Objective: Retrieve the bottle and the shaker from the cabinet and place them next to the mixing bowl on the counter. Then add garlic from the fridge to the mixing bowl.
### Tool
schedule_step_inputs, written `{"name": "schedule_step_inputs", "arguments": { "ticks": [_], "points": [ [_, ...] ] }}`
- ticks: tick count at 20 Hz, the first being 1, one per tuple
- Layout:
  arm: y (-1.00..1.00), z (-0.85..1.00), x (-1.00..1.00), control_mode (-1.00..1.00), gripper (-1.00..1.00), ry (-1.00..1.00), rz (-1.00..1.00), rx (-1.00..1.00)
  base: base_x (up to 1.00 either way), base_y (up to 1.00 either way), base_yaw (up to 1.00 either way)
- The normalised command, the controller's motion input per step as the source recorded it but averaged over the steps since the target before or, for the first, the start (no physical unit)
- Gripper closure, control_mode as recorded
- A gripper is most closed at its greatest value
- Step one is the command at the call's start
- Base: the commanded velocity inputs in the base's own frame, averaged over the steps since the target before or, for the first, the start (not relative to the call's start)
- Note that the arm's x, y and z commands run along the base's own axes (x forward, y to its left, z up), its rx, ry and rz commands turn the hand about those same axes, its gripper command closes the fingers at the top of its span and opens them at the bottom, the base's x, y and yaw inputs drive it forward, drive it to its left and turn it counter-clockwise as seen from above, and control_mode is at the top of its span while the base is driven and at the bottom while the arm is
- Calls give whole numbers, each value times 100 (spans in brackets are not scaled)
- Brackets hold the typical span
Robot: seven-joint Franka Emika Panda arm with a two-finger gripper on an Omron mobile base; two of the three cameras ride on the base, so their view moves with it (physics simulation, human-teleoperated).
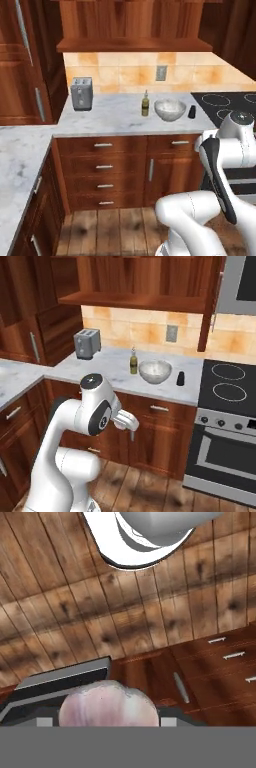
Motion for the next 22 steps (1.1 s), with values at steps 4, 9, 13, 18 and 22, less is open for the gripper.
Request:
{"name": "schedule_step_inputs", "arguments": {
  "ticks": [4,9,13,18,22],
  "points": [
    [0,0,0,100,100,0,0,0,94,42,0],
    [0,0,0,100,100,0,0,0,75,0,0],
    [0,0,0,100,100,0,0,0,30,0,0],
    [0,0,0,100,100,0,0,0,66,-3,0],
    [0,0,0,100,100,0,0,0,73,-4,0]
  ]
}}
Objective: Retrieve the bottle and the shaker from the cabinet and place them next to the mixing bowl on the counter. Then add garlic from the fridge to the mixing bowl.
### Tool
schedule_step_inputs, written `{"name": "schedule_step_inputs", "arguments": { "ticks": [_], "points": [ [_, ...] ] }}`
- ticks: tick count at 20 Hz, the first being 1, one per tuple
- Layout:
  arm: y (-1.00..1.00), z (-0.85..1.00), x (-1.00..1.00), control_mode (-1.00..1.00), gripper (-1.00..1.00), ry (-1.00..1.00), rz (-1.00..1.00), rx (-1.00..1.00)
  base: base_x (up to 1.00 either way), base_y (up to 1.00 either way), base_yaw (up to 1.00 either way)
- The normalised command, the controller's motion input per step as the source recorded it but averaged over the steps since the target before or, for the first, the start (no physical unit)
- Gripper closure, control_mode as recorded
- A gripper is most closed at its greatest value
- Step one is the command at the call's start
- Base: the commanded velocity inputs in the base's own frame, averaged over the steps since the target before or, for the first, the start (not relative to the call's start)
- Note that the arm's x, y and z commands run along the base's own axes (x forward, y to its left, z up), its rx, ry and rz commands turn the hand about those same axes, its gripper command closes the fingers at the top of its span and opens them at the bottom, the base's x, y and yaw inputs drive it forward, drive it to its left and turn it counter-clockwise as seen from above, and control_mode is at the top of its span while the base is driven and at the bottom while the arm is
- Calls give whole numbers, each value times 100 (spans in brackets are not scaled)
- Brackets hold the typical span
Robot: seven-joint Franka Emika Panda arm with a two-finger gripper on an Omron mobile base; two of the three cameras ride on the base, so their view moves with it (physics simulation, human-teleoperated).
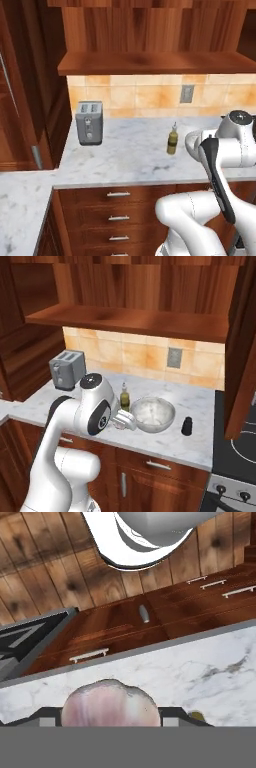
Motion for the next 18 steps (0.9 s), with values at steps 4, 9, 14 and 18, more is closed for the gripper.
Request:
{"name": "schedule_step_inputs", "arguments": {
  "ticks": [4,9,14,18],
  "points": [
    [0,0,0,100,100,0,0,0,49,-11,-2],
    [0,0,0,100,100,0,0,0,25,-9,-4],
    [0,0,0,100,100,0,0,0,20,-25,0],
    [0,0,0,100,100,0,0,0,0,0,0]
  ]
}}
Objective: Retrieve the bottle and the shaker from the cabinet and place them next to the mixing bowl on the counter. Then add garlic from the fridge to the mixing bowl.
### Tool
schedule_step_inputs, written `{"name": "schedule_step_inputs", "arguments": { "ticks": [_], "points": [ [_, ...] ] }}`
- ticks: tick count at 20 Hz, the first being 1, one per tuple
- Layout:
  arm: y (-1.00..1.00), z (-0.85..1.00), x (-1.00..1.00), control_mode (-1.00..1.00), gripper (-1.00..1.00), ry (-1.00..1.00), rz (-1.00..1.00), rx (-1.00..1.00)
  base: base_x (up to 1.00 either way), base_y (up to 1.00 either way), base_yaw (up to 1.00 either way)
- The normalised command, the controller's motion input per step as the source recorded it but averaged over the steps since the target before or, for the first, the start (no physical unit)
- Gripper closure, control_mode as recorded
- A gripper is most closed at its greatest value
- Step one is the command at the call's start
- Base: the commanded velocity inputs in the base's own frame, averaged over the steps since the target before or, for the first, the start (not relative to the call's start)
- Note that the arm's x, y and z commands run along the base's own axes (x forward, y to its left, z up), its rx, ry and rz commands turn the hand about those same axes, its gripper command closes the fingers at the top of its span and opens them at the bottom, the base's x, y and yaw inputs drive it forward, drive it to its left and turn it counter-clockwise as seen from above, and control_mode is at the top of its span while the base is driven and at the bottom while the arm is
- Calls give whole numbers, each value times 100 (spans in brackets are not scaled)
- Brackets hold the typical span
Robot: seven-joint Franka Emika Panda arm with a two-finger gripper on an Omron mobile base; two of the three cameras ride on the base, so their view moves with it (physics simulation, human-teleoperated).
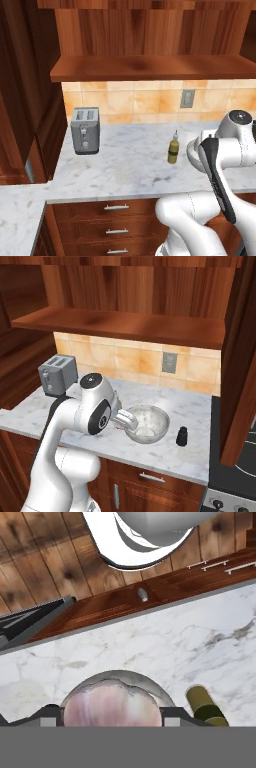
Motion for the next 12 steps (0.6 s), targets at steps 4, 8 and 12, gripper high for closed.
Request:
{"name": "schedule_step_inputs", "arguments": {
  "ticks": [4,8,12],
  "points": [
    [0,-1,3,-100,100,0,0,0,0,0,0],
    [-18,0,21,-100,100,11,0,0,0,0,0],
    [-39,0,40,-100,100,25,-1,6,0,0,0]
  ]
}}
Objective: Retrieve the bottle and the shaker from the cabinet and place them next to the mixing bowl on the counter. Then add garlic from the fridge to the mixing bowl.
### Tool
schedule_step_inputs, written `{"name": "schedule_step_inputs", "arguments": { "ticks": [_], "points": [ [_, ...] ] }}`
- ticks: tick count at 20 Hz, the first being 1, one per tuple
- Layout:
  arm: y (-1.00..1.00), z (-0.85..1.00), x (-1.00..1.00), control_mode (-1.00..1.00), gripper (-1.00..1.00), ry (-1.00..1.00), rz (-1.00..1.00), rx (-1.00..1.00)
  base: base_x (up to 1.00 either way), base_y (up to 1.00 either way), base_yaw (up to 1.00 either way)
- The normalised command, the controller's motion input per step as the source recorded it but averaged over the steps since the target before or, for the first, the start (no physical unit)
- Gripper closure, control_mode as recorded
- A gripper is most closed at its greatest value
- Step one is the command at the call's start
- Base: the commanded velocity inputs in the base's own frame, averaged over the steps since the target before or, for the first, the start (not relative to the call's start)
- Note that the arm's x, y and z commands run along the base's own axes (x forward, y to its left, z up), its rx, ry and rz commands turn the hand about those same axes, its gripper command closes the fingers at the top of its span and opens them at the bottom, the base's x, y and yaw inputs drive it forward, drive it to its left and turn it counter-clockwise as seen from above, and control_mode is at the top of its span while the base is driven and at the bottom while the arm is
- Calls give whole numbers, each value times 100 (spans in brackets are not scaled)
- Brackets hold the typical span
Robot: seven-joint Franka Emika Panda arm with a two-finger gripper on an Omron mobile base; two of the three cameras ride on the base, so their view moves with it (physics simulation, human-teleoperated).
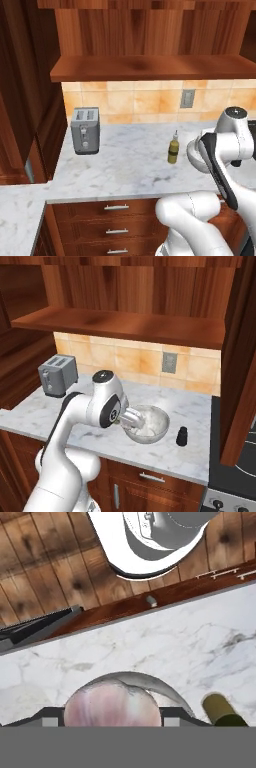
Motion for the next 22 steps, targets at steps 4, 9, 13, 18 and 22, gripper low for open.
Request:
{"name": "schedule_step_inputs", "arguments": {
  "ticks": [4,9,13,18,22],
  "points": [
    [-37,-5,45,-100,100,13,-3,10,0,0,0],
    [-12,-10,63,-100,100,7,0,1,0,0,0],
    [-4,-20,47,-100,100,11,0,0,0,0,0],
    [-1,-36,4,-100,100,4,0,0,0,0,0],
    [0,-43,-16,-100,100,0,0,0,0,0,0]
  ]
}}
